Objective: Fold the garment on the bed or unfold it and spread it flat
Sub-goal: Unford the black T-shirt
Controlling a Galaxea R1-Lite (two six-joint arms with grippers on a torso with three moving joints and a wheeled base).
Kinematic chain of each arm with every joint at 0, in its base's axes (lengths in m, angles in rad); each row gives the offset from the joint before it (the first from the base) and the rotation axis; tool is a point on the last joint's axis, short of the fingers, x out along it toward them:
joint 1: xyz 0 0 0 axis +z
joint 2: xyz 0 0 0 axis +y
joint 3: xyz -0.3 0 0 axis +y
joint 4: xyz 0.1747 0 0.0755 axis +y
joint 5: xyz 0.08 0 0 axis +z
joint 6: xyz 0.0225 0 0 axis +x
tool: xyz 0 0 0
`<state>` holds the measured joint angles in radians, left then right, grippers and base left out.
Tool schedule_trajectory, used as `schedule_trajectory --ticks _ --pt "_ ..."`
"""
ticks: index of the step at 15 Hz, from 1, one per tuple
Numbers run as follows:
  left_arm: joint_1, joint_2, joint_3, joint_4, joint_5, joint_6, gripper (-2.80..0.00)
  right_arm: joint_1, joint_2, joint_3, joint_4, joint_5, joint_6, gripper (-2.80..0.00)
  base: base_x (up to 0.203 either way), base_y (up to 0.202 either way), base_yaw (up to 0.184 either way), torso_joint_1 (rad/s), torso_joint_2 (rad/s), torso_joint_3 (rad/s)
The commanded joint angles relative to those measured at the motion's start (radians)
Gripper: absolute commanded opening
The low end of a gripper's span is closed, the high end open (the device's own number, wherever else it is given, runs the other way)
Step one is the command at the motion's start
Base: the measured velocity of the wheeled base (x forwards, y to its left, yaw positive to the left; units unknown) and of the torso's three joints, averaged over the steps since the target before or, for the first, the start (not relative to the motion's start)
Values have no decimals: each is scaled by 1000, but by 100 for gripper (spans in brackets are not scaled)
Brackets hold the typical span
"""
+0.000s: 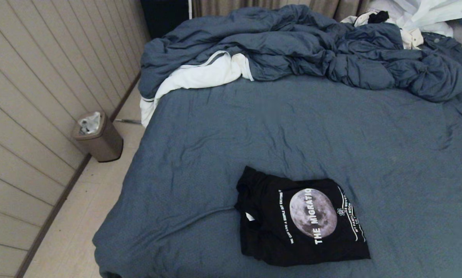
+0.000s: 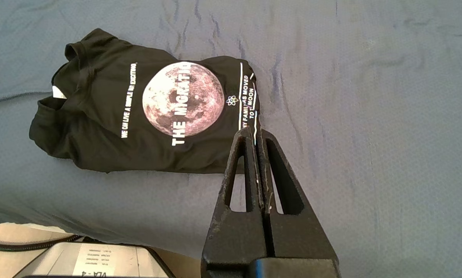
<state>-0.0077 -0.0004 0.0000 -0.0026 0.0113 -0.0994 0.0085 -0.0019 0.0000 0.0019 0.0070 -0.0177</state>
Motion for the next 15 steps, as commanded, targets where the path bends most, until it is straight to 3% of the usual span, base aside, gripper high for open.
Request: schedule_trajectory --ticks 1,12,13,15 --pt "0 2 0 -1 -1 -2 -280 1 2 0 -1 2 -6 -280 0 0 0 0 0 0" --pt "0 2 0 -1 -1 -2 -280 1 2 0 -1 12 -25 -280 0 0 0 0 0 0" --pt "0 2 0 -1 -1 -2 -280 1 2 -3 7 11 -69 -280 0 0 0 0 0 0" --pt "0 2 0 -1 -1 -2 -280 -1 9 -12 30 13 -80 -280 0 0 0 0 0 0"
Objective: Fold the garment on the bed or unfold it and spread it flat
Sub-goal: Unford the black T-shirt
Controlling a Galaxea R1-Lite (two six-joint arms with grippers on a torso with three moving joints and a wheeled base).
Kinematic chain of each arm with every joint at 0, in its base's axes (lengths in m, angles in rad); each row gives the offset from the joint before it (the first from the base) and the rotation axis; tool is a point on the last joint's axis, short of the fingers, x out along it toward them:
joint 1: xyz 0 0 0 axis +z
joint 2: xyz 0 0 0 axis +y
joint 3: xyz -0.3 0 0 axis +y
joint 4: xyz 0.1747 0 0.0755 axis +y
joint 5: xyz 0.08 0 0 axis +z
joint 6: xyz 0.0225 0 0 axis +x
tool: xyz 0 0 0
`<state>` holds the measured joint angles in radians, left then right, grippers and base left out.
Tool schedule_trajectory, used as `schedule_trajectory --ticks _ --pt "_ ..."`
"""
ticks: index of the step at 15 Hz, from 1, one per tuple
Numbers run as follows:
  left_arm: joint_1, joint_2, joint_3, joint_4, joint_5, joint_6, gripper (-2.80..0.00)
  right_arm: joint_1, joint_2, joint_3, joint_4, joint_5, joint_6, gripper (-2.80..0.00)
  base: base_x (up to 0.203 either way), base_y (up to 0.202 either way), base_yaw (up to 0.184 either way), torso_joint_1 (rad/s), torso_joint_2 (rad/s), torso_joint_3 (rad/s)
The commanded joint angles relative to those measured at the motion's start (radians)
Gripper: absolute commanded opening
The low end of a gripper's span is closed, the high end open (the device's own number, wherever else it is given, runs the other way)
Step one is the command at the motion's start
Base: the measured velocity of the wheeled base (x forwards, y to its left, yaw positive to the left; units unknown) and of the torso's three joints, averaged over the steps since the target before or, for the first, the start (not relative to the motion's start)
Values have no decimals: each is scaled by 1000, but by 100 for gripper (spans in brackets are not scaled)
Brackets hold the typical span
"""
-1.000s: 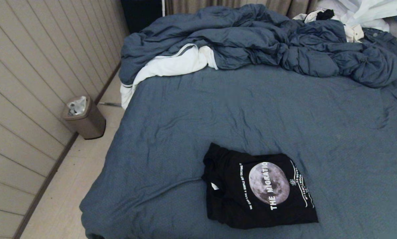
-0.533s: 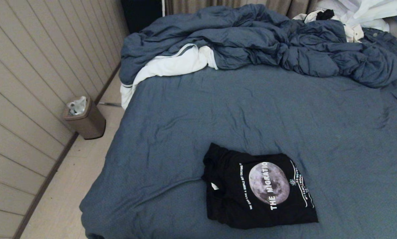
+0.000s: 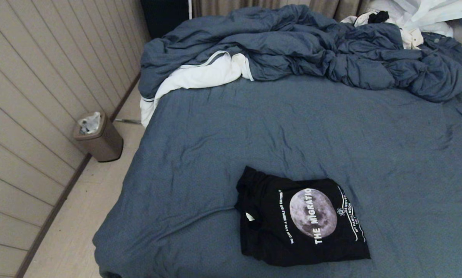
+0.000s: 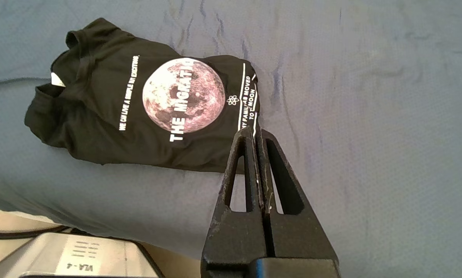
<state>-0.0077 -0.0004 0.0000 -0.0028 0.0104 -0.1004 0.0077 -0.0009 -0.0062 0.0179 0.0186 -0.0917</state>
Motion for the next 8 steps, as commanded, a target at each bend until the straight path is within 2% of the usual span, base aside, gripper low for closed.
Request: schedule_trajectory --ticks 1,3,5,8 --pt "0 2 0 0 0 -1 -280 0 19 -16 37 3 -16 -280 0 0 0 0 0 0" --pt "0 2 0 0 0 -1 -280 2 87 -80 85 31 -41 -280 0 0 0 0 0 0" --pt "0 2 0 0 0 -1 -280 4 193 -234 92 58 -31 -280 0 0 0 0 0 0" --pt "0 2 0 0 0 -1 -280 24 452 -471 92 73 3 -280 0 0 0 0 0 0"
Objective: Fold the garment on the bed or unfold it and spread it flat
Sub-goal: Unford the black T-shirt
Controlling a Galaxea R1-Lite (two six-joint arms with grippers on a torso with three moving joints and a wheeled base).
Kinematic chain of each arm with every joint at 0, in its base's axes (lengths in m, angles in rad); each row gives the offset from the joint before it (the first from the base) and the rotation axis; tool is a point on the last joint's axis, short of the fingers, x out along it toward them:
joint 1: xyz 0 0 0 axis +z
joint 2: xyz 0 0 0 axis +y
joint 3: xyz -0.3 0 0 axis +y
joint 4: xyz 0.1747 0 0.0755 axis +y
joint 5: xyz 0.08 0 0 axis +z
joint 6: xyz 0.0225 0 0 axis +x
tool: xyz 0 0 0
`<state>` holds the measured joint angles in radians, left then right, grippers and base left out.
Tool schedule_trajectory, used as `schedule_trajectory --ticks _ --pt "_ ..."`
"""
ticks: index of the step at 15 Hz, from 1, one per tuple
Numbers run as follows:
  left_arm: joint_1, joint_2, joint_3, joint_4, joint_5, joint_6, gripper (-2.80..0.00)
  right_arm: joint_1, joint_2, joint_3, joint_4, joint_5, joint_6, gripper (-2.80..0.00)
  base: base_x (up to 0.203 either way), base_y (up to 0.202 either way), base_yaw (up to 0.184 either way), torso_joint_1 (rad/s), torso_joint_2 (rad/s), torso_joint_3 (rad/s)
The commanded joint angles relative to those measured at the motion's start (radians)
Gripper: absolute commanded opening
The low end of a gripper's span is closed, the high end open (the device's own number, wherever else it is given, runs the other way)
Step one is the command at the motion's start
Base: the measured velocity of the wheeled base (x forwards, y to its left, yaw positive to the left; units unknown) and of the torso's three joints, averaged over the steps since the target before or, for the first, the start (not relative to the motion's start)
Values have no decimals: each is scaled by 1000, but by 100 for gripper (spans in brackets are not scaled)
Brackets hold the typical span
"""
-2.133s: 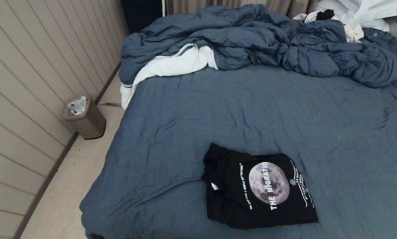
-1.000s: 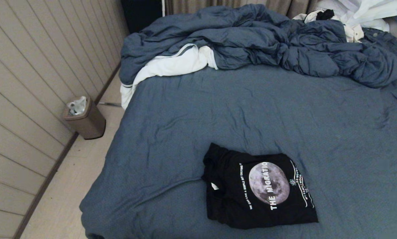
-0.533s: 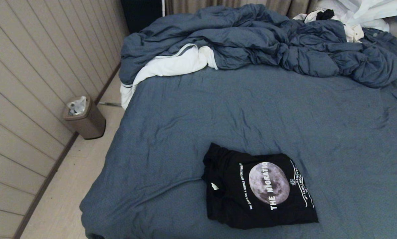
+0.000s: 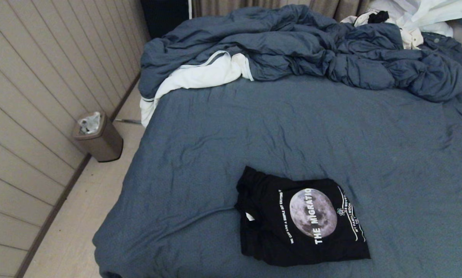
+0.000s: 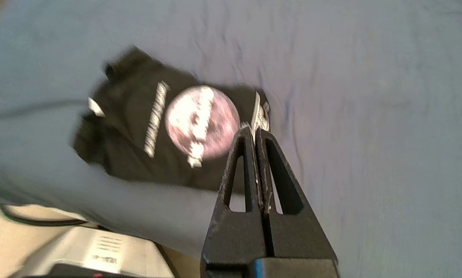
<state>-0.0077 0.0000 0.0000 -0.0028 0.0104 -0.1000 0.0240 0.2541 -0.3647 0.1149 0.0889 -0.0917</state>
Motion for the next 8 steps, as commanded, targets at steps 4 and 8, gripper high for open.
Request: schedule_trajectory --ticks 4,8 --pt "0 2 0 0 0 -1 -280 32 612 -380 -7 30 -24 -280 0 0 0 0 0 0" --pt "0 2 0 0 0 -1 -280 99 1047 -604 -4 63 -19 -280 0 0 0 0 0 0"
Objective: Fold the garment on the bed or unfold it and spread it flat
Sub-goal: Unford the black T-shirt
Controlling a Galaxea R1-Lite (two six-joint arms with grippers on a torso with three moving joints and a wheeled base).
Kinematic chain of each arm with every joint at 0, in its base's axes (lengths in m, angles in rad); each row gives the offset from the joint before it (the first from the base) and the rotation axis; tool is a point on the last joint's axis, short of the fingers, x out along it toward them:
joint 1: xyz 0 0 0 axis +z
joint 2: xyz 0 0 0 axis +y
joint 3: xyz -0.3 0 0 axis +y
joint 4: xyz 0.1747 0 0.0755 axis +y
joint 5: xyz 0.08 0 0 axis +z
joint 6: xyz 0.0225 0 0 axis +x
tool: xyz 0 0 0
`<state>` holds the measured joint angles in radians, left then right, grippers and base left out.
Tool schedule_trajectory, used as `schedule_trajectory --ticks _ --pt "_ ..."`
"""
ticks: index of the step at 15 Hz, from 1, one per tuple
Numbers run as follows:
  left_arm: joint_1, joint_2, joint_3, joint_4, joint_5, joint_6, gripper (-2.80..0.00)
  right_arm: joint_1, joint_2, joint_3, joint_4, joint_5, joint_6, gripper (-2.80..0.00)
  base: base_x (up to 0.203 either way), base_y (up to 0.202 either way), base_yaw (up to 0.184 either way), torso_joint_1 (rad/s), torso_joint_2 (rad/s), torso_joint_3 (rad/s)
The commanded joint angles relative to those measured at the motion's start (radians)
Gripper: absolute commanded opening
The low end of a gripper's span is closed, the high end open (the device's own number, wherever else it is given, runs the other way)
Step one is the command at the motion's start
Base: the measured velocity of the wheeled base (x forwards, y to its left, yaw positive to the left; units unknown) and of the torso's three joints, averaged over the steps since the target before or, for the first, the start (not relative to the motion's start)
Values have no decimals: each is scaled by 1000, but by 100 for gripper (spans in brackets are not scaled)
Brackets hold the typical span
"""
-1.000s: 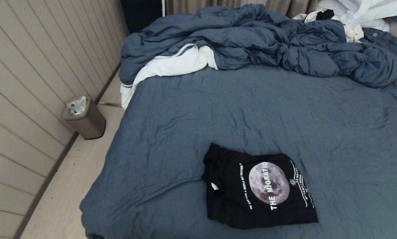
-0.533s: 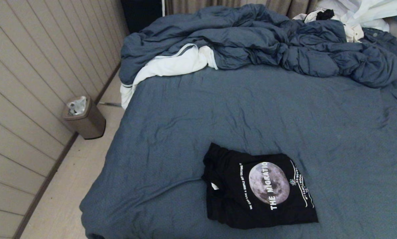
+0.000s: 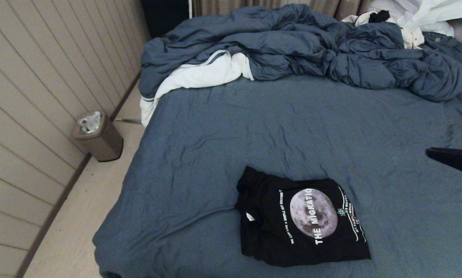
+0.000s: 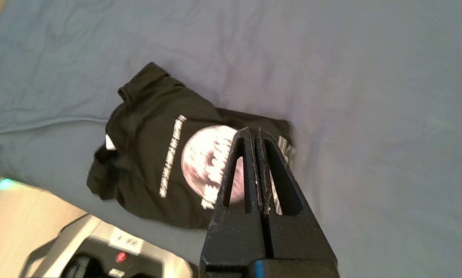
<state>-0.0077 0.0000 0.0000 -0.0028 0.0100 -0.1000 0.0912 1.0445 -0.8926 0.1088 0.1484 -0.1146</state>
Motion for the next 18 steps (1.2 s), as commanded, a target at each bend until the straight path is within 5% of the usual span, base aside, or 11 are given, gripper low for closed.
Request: schedule_trajectory --ticks 1,5,11,18 --pt "0 2 0 0 1 -1 -280 72 352 -128 2 7 23 -280 0 0 0 0 0 0" --pt "0 2 0 0 1 -1 -280 239 596 -260 -13 -66 107 -280 0 0 0 0 0 0" --pt "0 2 0 0 1 -1 -280 465 719 -245 -24 -106 148 -280 0 0 0 0 0 0" --pt "0 2 0 0 1 -1 -280 574 850 -256 -30 -191 139 -280 0 0 0 0 0 0"
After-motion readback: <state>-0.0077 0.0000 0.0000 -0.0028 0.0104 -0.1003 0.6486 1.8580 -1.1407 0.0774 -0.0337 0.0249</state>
